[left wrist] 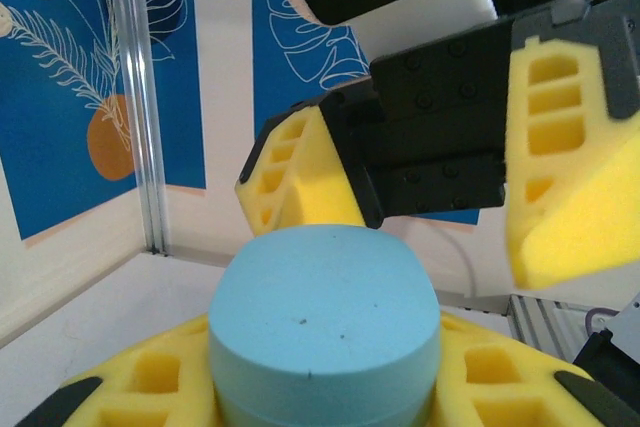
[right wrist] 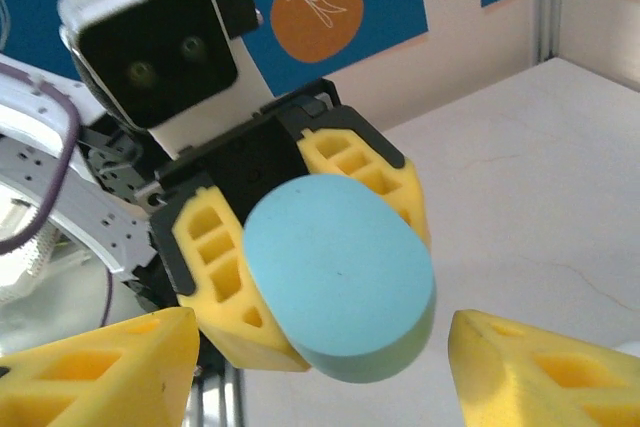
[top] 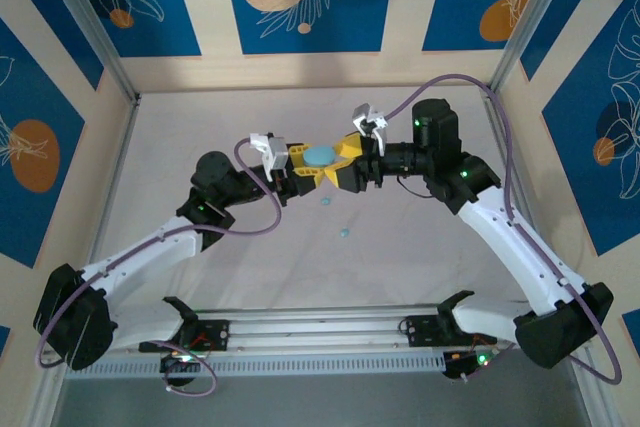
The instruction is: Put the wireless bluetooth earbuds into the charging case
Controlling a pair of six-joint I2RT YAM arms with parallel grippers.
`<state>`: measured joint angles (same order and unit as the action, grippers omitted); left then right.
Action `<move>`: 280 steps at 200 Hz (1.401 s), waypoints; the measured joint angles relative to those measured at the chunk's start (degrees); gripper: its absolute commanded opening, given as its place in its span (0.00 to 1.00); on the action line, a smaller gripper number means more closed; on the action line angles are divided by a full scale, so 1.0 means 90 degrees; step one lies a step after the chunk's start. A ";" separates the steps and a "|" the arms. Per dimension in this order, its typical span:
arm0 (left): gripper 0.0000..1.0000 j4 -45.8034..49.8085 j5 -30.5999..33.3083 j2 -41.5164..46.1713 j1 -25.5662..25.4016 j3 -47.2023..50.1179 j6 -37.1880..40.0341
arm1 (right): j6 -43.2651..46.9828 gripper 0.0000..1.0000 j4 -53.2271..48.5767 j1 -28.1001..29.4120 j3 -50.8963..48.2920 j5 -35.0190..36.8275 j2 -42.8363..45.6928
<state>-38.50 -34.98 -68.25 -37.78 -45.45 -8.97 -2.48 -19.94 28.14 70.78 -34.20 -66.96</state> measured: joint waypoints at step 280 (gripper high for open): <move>0.29 0.0525 -0.0306 -0.0066 -0.0019 -0.0158 -0.0112 | -0.1173 0.66 0.0255 -0.0228 0.0420 0.0750 -0.0316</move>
<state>-33.78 -37.74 -68.84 -37.95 -46.87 -9.98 -13.04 -17.65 26.09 74.56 -27.44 -69.80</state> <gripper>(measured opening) 0.355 0.654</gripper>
